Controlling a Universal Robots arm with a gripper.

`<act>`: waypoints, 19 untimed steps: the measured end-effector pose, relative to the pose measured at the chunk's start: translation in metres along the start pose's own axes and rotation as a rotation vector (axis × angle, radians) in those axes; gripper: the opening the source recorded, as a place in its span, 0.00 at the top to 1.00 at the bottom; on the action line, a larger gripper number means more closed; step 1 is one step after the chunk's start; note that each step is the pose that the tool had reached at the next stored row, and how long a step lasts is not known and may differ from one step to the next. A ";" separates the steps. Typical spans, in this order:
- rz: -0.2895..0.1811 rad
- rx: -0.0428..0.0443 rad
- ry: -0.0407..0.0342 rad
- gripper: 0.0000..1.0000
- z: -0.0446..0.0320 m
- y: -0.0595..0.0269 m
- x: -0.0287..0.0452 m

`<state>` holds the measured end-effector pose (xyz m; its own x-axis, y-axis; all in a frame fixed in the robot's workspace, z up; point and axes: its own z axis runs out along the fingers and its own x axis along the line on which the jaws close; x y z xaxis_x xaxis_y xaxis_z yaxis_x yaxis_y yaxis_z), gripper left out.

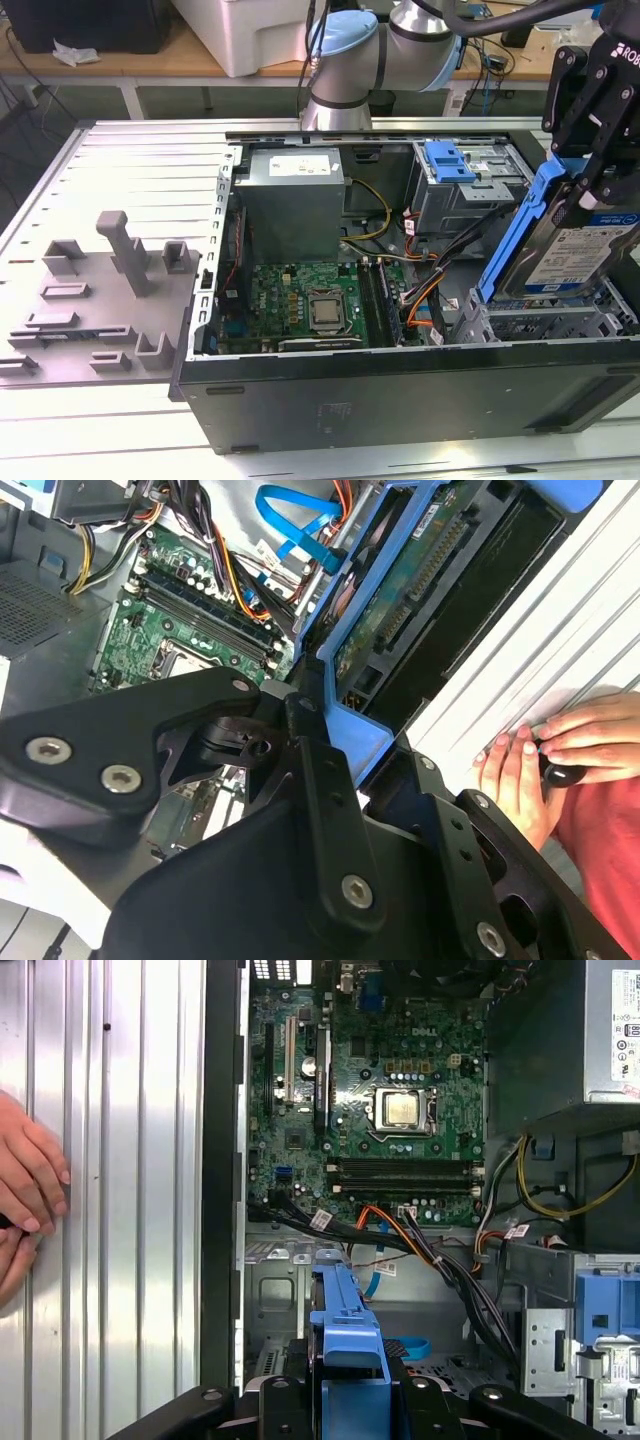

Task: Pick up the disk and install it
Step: 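Insert the disk into the insertion slot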

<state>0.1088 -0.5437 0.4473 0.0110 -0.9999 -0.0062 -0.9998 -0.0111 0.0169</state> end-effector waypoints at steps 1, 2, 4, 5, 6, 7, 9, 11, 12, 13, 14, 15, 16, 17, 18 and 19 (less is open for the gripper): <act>0.000 0.0000 0.0000 0.63 0.0000 0.0000 0.0000; 0.000 0.0000 0.0000 0.63 0.0000 0.0000 0.0000; 0.000 0.0000 0.0000 0.63 0.0000 0.0000 0.0002; 0.000 0.0000 0.0001 0.63 0.0000 0.0000 0.0003; 0.000 0.0000 -0.0001 0.63 0.0000 0.0000 0.0004; 0.000 0.0000 0.0000 0.63 0.0000 0.0000 0.0005; 0.001 0.0000 0.0000 0.63 0.0000 0.0000 0.0008; 0.002 0.0000 0.0000 0.63 0.0000 0.0000 0.0008; 0.003 0.0000 0.0000 0.63 0.0000 0.0000 0.0009; 0.003 0.0000 0.0000 0.63 0.0000 0.0000 0.0009; 0.004 0.0000 0.0000 0.63 0.0000 0.0000 0.0009; 0.004 0.0000 0.0001 0.63 0.0000 0.0000 0.0009; 0.004 0.0000 0.0000 0.63 0.0001 0.0000 0.0009; 0.005 0.0001 0.0000 0.63 0.0001 0.0000 0.0009; 0.005 0.0000 0.0000 0.63 0.0002 0.0000 0.0009; 0.005 0.0000 -0.0001 0.63 0.0005 0.0000 0.0009</act>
<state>0.1088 -0.5446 0.4469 0.0056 -1.0000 -0.0062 -0.9998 -0.0057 0.0169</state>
